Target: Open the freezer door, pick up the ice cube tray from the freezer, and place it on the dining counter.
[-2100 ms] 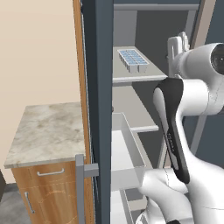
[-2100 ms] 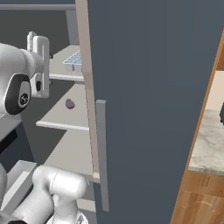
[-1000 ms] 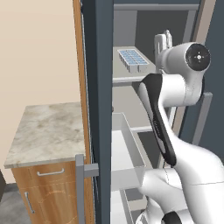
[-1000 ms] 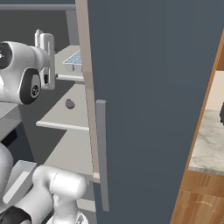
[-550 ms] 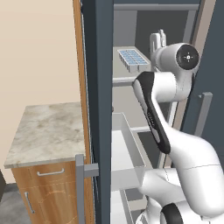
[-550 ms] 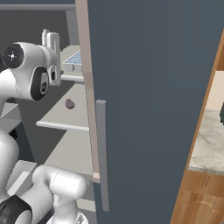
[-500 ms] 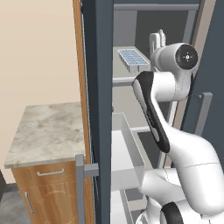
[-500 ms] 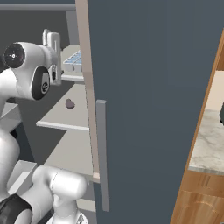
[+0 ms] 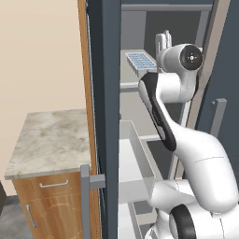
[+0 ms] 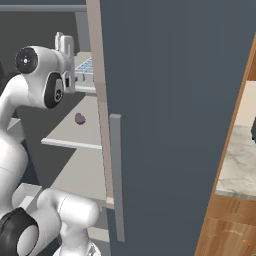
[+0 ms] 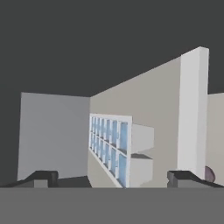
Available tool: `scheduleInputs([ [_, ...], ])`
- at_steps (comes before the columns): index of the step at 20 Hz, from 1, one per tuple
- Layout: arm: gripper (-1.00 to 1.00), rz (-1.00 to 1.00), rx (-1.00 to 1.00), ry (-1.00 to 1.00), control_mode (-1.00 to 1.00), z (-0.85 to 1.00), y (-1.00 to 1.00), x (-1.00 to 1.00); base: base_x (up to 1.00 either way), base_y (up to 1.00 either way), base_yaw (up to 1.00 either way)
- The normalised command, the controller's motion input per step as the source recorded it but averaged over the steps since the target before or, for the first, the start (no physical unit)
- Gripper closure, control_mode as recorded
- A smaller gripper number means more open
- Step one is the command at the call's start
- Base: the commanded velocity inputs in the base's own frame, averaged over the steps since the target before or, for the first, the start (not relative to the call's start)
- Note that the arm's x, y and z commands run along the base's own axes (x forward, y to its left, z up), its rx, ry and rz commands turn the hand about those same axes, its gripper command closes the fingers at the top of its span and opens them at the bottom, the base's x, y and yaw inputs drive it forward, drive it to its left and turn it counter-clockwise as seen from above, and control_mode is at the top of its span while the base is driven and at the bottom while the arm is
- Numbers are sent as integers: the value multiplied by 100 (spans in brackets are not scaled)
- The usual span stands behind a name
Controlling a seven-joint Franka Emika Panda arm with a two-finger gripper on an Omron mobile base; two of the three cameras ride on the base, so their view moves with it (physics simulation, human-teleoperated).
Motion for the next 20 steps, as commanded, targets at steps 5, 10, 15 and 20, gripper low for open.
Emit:
scheduleInputs([
  [5, -100, 0, 0, 0, -100, -3, 0, 27, 0, 0, 0],
  [10, -100, 0, 0, 0, -100, -7, 0, 24, 0, 0, 0],
  [15, -100, 0, 0, 0, -100, -3, 0, 17, 0, 0, 0],
  [20, -100, 0, 0, 0, -100, 0, 0, 15, 0, 0, 0],
])
